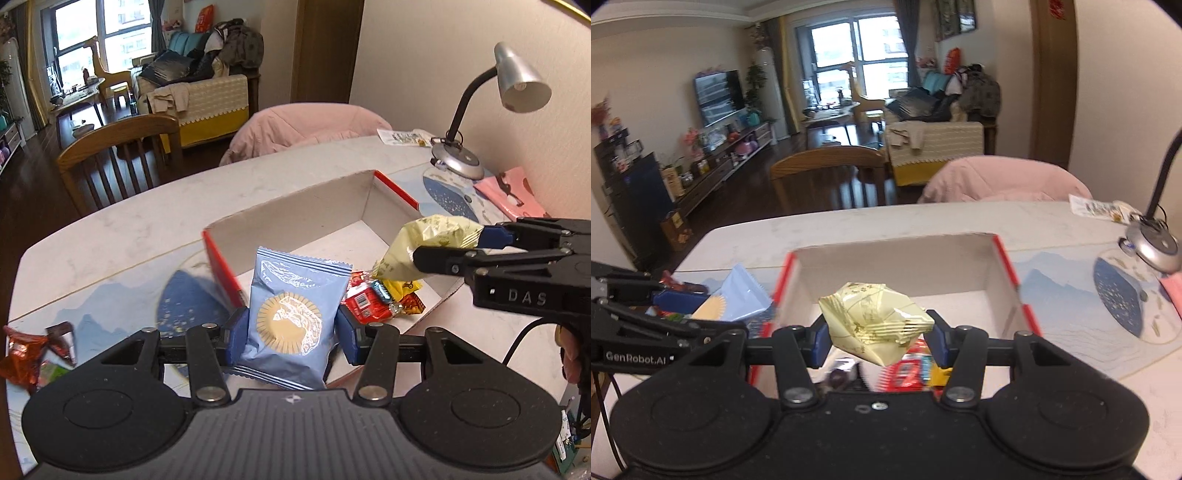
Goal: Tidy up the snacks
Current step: 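Carry the blue packet and cream packet with both grippers over the box, then open both grippers to drop the blue and cream packets into the box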
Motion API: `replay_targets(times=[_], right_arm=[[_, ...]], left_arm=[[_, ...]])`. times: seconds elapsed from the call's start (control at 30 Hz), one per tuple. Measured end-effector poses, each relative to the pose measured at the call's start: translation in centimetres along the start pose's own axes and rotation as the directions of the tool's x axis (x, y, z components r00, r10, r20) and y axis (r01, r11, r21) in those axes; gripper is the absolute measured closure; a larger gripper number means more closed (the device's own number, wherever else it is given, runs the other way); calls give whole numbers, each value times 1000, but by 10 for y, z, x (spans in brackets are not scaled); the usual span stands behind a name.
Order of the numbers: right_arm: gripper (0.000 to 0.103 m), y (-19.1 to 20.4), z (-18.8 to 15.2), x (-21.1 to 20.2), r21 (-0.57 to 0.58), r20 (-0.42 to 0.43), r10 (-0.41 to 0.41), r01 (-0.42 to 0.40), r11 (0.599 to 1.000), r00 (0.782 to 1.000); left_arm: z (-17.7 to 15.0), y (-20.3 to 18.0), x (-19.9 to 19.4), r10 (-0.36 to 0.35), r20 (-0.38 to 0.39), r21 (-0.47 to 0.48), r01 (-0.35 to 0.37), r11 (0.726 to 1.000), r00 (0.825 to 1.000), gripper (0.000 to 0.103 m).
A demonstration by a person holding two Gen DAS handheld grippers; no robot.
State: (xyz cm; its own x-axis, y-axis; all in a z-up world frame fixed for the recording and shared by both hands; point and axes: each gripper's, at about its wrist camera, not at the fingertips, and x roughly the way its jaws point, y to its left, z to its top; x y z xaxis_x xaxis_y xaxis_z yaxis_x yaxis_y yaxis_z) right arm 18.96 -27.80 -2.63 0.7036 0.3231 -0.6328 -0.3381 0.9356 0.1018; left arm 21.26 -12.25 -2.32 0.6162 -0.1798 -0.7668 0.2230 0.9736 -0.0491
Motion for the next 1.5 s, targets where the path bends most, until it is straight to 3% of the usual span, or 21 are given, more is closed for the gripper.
replay_targets(times=[0.3, 0.8, 1.0, 1.33, 1.5], right_arm=[[53, -52, -9, 27, 27, -61, -45, 47, 999, 997], [53, -64, -9, 73, -22, -103, -45, 43, 999, 994], [52, -68, -15, 77, -14, -148, -36, 35, 999, 988], [49, -65, -16, 72, -37, -144, -45, 40, 999, 989], [39, -67, -17, 66, -41, -138, -52, 46, 998, 989]], left_arm=[[20, -20, 57, 2, -92, -28, -4, 1000, 996, 54], [33, -43, 136, 63, -203, 34, -57, 998, 977, 54], [29, -46, 151, 72, -247, 47, -62, 997, 966, 54], [27, -53, 154, 74, -263, 69, -58, 996, 962, 51], [25, -51, 145, 49, -245, 46, -38, 998, 968, 49]])
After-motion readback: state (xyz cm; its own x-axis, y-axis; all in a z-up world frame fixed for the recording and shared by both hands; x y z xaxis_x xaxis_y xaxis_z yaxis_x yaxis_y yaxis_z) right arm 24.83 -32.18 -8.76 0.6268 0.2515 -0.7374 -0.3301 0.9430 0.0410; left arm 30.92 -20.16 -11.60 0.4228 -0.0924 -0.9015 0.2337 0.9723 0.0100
